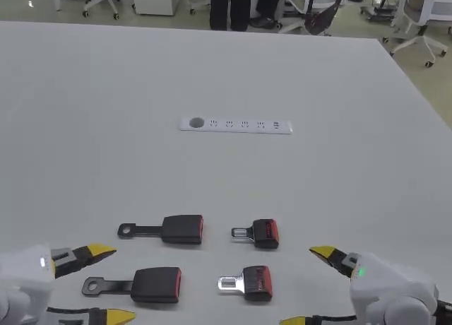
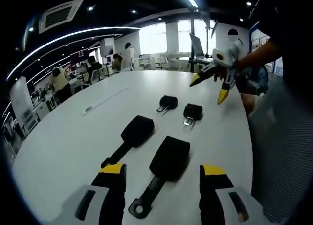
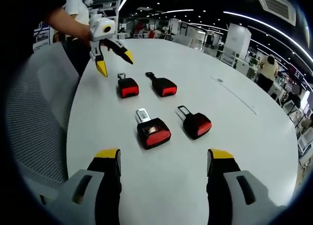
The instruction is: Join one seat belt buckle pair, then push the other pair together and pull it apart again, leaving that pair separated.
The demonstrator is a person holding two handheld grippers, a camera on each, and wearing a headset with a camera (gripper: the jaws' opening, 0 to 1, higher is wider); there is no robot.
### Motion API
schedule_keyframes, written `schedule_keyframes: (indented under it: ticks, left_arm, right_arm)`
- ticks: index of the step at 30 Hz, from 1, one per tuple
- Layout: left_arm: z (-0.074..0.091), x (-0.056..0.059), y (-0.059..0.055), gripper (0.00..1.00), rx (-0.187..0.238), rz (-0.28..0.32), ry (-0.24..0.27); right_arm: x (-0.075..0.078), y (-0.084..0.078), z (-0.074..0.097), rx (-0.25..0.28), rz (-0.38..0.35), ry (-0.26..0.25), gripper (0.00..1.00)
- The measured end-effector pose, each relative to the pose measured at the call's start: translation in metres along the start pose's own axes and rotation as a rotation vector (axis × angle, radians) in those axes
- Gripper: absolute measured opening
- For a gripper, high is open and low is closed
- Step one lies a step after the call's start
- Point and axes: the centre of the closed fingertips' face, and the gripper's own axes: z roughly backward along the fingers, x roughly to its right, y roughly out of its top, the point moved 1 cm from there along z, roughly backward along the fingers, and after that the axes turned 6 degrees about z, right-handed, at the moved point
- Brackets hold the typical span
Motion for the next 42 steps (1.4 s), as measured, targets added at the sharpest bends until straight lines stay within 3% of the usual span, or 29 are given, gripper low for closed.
schedule_keyframes:
  ticks: [7,23,31,42]
  left_arm:
    - [-0.016,0.005,-0.002,0.49,-0.06,-0.053,-0.064]
    - [-0.038,0.006,-0.013,0.39,-0.217,-0.189,-0.162]
    - [-0.043,0.003,-0.01,0.33,-0.252,-0.219,-0.196]
    - [-0.045,0.003,-0.014,0.32,-0.309,-0.259,-0.247]
  right_arm:
    - [0.0,0.0,-0.007,-0.032,0.059,0.035,0.63]
    - [-0.011,0.003,-0.027,-0.078,0.147,0.167,0.45]
    - [-0.011,0.005,-0.036,-0.091,0.18,0.218,0.42]
    - [-0.013,0.002,-0.049,-0.111,0.22,0.296,0.38]
